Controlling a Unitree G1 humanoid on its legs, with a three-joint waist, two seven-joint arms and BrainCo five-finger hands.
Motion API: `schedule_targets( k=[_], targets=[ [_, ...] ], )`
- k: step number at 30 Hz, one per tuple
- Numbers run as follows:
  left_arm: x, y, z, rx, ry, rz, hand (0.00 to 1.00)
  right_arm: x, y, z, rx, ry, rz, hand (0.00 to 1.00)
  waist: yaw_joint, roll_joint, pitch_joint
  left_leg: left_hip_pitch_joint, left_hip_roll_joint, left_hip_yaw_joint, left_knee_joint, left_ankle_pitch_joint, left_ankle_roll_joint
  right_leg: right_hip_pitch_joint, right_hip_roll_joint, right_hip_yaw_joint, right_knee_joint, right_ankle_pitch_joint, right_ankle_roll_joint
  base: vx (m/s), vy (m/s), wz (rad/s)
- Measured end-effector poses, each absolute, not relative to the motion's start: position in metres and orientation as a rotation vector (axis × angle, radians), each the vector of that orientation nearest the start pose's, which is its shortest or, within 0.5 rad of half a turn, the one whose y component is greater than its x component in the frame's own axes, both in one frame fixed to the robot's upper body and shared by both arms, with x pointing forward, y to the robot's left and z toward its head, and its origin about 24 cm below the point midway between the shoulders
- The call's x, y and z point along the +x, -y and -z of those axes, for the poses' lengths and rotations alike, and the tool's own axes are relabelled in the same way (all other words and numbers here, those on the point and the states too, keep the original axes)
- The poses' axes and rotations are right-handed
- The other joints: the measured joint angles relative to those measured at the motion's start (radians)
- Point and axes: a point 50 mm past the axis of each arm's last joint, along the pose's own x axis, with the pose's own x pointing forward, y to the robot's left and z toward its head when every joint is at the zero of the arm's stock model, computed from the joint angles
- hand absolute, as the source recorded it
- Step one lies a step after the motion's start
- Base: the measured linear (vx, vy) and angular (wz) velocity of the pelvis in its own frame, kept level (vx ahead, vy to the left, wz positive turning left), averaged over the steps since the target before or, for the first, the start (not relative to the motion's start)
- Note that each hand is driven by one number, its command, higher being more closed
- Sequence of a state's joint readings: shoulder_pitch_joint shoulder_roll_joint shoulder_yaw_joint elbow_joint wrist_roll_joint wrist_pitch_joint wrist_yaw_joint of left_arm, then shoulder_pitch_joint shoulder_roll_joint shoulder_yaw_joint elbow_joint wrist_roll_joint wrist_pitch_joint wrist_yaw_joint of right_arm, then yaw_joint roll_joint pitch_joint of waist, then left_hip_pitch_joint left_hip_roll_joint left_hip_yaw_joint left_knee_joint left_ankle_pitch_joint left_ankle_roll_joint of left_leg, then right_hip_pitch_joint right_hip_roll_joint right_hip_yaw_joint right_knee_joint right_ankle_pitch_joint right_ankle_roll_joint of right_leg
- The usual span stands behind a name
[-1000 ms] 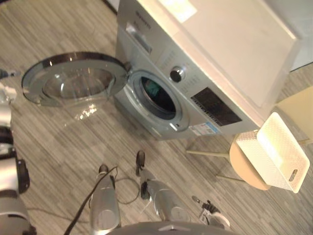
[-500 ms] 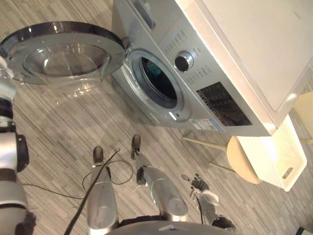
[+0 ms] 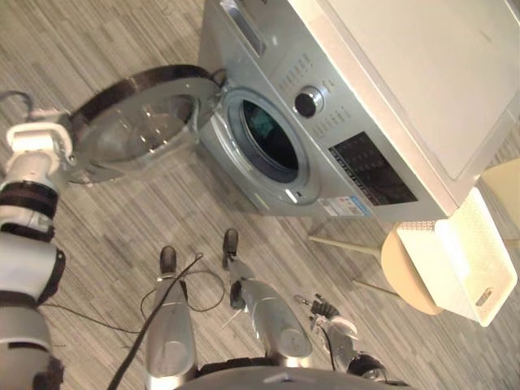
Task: Pick up the laundry basket with both hands and put the clothes into the washing machine.
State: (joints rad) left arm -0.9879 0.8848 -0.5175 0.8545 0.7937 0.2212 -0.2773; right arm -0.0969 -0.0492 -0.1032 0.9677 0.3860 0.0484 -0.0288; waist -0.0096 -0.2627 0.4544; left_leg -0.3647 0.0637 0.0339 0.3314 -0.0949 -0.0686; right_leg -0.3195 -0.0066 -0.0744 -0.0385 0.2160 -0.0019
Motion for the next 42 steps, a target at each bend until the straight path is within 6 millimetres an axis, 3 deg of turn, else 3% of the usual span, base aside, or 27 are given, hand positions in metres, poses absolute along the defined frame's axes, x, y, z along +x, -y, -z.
schedule_targets(
  k=[7, 11, 13, 17, 20, 22, 23, 24, 25, 26, 27, 28, 30, 33, 35, 38, 40, 42],
  targets=[
    [0.355, -0.306, -0.175, 1.655, -0.351, -0.049, 0.0, 0.171, 0.183, 0.136, 0.345, -0.912, 0.287, 0.0, 0.009, 0.007, 0.005, 0.016, -0.021, 0.079, 0.055, -0.03, 0.037, -0.003, -0.022, 0.065, 0.023, 0.016, 0.024, 0.0, 0.101, -0.22],
    [0.353, -0.292, -0.149, 1.529, -0.318, -0.025, 0.0, 0.17, 0.187, 0.136, 0.338, -0.909, 0.278, 0.0, 0.007, 0.027, 0.003, 0.044, -0.03, 0.117, 0.067, -0.059, 0.043, 0.015, -0.033, 0.095, 0.032, 0.003, -0.001, -0.03, 0.124, -0.21],
    [0.35, -0.282, -0.129, 1.426, -0.304, -0.008, 0.0, 0.169, 0.189, 0.136, 0.346, -0.908, 0.292, 0.0, 0.003, 0.046, -0.002, 0.056, -0.038, 0.137, 0.063, -0.061, 0.048, 0.018, -0.042, 0.111, 0.035, 0.002, -0.004, -0.05, 0.157, -0.16],
    [0.331, -0.235, -0.059, 1.094, -0.321, 0.12, 0.0, 0.145, 0.2, 0.142, 0.377, -0.93, 0.371, 0.0, 0.001, 0.112, -0.047, 0.108, -0.053, 0.195, 0.028, -0.065, 0.06, 0.025, -0.049, 0.184, 0.045, 0.003, 0.001, 0.0, 0.116, -0.33],
    [0.307, -0.21, -0.013, 0.9, -0.387, 0.151, 0.0, 0.128, 0.203, 0.147, 0.375, -0.965, 0.396, 0.0, -0.013, 0.125, -0.11, 0.148, -0.066, 0.254, -0.01, -0.066, 0.069, 0.024, -0.051, 0.238, 0.041, 0.019, 0.034, 0.02, 0.067, -0.54],
    [0.292, -0.195, 0.014, 0.715, -0.443, 0.092, 0.0, 0.112, 0.203, 0.152, 0.39, -0.992, 0.438, 0.0, -0.03, 0.128, -0.141, 0.198, -0.067, 0.305, -0.035, -0.07, 0.067, 0.042, -0.043, 0.296, 0.021, -0.021, 0.055, 0.01, 0.015, -0.7],
    [0.289, -0.193, 0.017, 0.674, -0.451, 0.071, 0.0, 0.108, 0.203, 0.152, 0.404, -0.995, 0.458, 0.0, -0.037, 0.13, -0.144, 0.209, -0.064, 0.317, -0.042, -0.068, 0.065, 0.045, -0.035, 0.31, 0.018, -0.046, 0.056, -0.02, -0.01, -0.66],
    [0.283, -0.191, 0.024, 0.592, -0.47, 0.021, 0.0, 0.103, 0.201, 0.154, 0.422, -1.003, 0.485, 0.0, -0.057, 0.138, -0.156, 0.228, -0.046, 0.333, -0.078, -0.055, 0.06, 0.048, -0.018, 0.328, 0.007, -0.121, 0.064, -0.04, -0.036, -0.82],
    [0.278, -0.189, 0.029, 0.509, -0.487, -0.03, 0.0, 0.1, 0.204, 0.155, 0.437, -1.005, 0.522, 0.0, -0.064, 0.159, -0.175, 0.247, -0.014, 0.373, -0.13, -0.03, 0.065, 0.026, 0.02, 0.335, 0.056, -0.123, 0.044, -0.04, -0.043, -0.9],
    [0.276, -0.188, 0.031, 0.477, -0.492, -0.049, 0.0, 0.097, 0.207, 0.155, 0.438, -1.013, 0.541, 0.0, -0.065, 0.167, -0.182, 0.256, 0.001, 0.389, -0.14, -0.025, 0.06, 0.012, 0.04, 0.335, 0.111, -0.11, 0.032, -0.01, -0.042, -0.83],
    [0.275, -0.185, 0.027, 0.414, -0.465, -0.072, 0.0, 0.081, 0.206, 0.159, 0.444, -1.044, 0.585, 0.0, -0.068, 0.154, -0.204, 0.282, 0.002, 0.414, -0.139, -0.03, 0.044, 0.041, 0.069, 0.334, 0.188, -0.106, 0.036, 0.06, -0.024, -0.53],
    [0.276, -0.181, 0.018, 0.372, -0.411, -0.074, 0.0, 0.07, 0.201, 0.161, 0.459, -1.066, 0.602, 0.0, -0.065, 0.141, -0.225, 0.297, -0.011, 0.431, -0.131, -0.04, 0.038, 0.076, 0.057, 0.335, 0.155, -0.131, 0.037, 0.07, -0.013, -0.54],
    [0.276, -0.175, -0.002, 0.276, -0.283, -0.08, 0.0, 0.061, 0.203, 0.161, 0.458, -1.066, 0.635, 0.0, -0.067, 0.158, -0.277, 0.303, 0.014, 0.467, -0.126, -0.052, 0.03, 0.087, 0.064, 0.353, 0.108, -0.12, 0.027, 0.08, -0.031, -0.61],
    [0.275, -0.138, -0.041, 0.107, -0.036, 0.038, 0.0, 0.05, 0.205, 0.161, 0.47, -1.073, 0.686, 0.0, -0.091, 0.185, -0.335, 0.331, 0.033, 0.499, -0.109, -0.076, 0.014, 0.118, 0.071, 0.36, 0.084, -0.116, 0.029, 0.09, -0.02, -0.4],
    [0.271, -0.116, -0.057, -0.001, 0.056, 0.099, 0.0, 0.046, 0.207, 0.161, 0.472, -1.071, 0.709, 0.0, -0.108, 0.199, -0.359, 0.347, 0.051, 0.516, -0.086, -0.1, 0.016, 0.144, 0.079, 0.36, 0.079, -0.112, 0.035, 0.11, 0.029, -0.33],
    [0.263, -0.11, -0.058, -0.074, 0.076, 0.116, 0.0, 0.039, 0.21, 0.159, 0.473, -1.062, 0.736, 0.0, -0.109, 0.222, -0.381, 0.352, 0.064, 0.514, -0.069, -0.123, 0.018, 0.163, 0.082, 0.349, 0.064, -0.108, 0.042, 0.08, 0.036, -0.02],
    [0.254, -0.126, -0.043, -0.098, 0.021, 0.052, 0.0, 0.038, 0.21, 0.159, 0.483, -1.062, 0.748, 0.0, -0.1, 0.229, -0.386, 0.364, 0.065, 0.509, -0.071, -0.124, 0.02, 0.171, 0.081, 0.336, 0.063, -0.104, 0.041, 0.11, 0.034, 0.15],
    [0.235, -0.151, -0.015, -0.12, -0.096, -0.062, 0.0, 0.037, 0.21, 0.159, 0.485, -1.06, 0.753, 0.0, -0.089, 0.232, -0.391, 0.373, 0.066, 0.486, -0.075, -0.125, 0.021, 0.188, 0.08, 0.311, 0.061, -0.106, 0.043, 0.1, 0.03, 0.22]
  ],
)
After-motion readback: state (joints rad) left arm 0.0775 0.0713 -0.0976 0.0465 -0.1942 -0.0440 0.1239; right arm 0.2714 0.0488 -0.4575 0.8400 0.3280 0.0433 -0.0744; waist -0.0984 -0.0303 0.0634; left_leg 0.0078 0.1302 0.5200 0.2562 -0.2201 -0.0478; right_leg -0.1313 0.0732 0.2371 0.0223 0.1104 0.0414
